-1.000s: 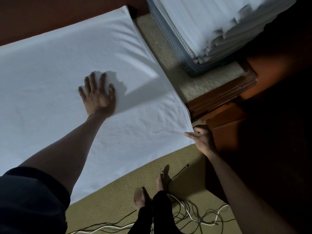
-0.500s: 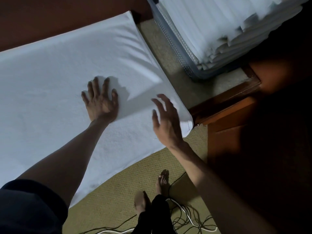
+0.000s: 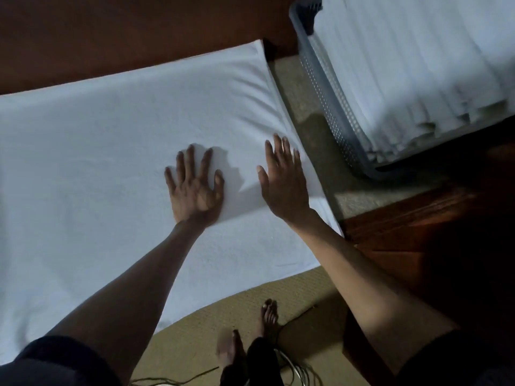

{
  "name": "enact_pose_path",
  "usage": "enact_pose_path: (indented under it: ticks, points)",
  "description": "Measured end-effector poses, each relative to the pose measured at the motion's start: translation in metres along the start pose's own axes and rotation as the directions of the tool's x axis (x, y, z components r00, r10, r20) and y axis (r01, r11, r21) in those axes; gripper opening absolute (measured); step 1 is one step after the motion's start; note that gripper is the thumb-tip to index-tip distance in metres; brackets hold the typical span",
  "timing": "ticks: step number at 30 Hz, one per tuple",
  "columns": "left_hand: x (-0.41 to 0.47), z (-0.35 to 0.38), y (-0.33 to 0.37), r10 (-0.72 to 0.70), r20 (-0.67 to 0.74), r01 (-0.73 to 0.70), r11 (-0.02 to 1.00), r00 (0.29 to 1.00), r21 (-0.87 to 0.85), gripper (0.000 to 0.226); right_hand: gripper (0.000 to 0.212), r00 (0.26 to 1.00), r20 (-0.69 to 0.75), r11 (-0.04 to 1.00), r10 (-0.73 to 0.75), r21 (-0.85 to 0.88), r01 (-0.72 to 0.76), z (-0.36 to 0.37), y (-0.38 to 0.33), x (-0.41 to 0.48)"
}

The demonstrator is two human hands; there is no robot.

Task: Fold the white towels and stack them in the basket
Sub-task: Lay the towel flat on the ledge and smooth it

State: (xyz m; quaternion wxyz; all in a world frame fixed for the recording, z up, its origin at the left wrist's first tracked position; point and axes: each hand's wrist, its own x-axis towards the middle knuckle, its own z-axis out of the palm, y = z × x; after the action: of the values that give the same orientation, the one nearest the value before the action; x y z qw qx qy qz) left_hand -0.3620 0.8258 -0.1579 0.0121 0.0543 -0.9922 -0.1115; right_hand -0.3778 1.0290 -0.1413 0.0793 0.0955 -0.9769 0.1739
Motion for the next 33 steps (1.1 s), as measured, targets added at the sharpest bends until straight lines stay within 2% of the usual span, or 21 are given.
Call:
enact_pose_path:
  ticks: [2,5,8,11,12,14,16,17,19,22,24,27,31,33]
  points:
    - [-0.001,0.000,0.000,-0.010,0.002,0.010,1.000,1.000,-0.020,0.058,0.053,0.991,0.012,0.990,-0.134,0.042,0.133,0.014,-0.001,0.026]
    - [-0.001,0.000,0.001,-0.013,-0.002,0.013,1.000,1.000,-0.023,0.058,0.056,0.988,0.076,0.990,-0.138,-0.021,0.140,0.029,0.019,0.059]
    - [0.000,0.000,0.000,-0.013,-0.001,0.013,1.000,1.000,-0.019,0.058,0.063,0.996,0.080,0.995,0.024,-0.103,-0.016,0.032,0.034,0.087]
    - [0.000,0.000,0.001,-0.021,0.016,0.021,0.999,1.000,-0.024,0.059,0.067,0.973,0.110,0.976,0.204,-0.103,-0.193,0.028,0.017,0.112]
    - [0.000,0.000,0.001,-0.023,0.022,0.024,0.999,0.999,-0.024,0.059,0.066,0.976,0.104,0.979,0.189,-0.101,-0.179,0.026,0.008,0.119]
    - [0.000,0.000,0.001,-0.025,0.024,0.025,0.999,0.999,-0.020,0.060,0.063,0.989,0.149,0.998,0.006,-0.067,0.004,0.028,-0.004,0.129]
    - [0.000,0.000,0.001,-0.020,0.021,0.020,1.000,1.000,-0.021,0.059,0.062,0.954,0.259,0.986,-0.152,-0.025,0.164,0.035,-0.006,0.136]
    - [0.000,0.000,0.000,-0.021,0.019,0.021,1.000,1.000,-0.022,0.059,0.063,0.948,0.275,0.984,-0.160,-0.028,0.174,0.039,-0.003,0.140]
    - [0.000,0.000,0.000,-0.021,0.023,0.022,0.999,1.000,-0.031,0.059,0.066,0.969,0.240,0.996,-0.057,-0.055,0.073,0.043,0.005,0.154]
    - [0.000,0.001,0.000,-0.021,0.025,0.022,0.999,0.999,-0.039,0.059,0.071,0.960,0.250,0.990,0.126,-0.090,-0.107,0.039,0.006,0.169]
    - [0.000,-0.001,0.000,-0.020,0.027,0.021,0.999,0.999,-0.043,0.059,0.071,0.969,0.205,0.989,0.141,-0.069,-0.130,0.035,-0.004,0.168]
    - [-0.002,-0.001,0.000,-0.014,0.021,0.015,0.998,1.000,-0.055,0.059,0.063,0.993,0.107,0.997,0.048,0.054,-0.054,0.033,-0.029,0.137]
    - [0.000,-0.003,-0.007,0.013,0.055,-0.005,0.991,0.998,-0.134,0.059,0.044,0.981,-0.186,0.964,0.048,0.266,0.003,0.039,-0.059,0.055]
    - [-0.006,-0.009,-0.017,0.080,0.075,-0.065,0.982,0.994,-0.177,0.060,0.038,0.963,-0.264,0.947,0.049,0.320,0.040,0.042,-0.067,0.014]
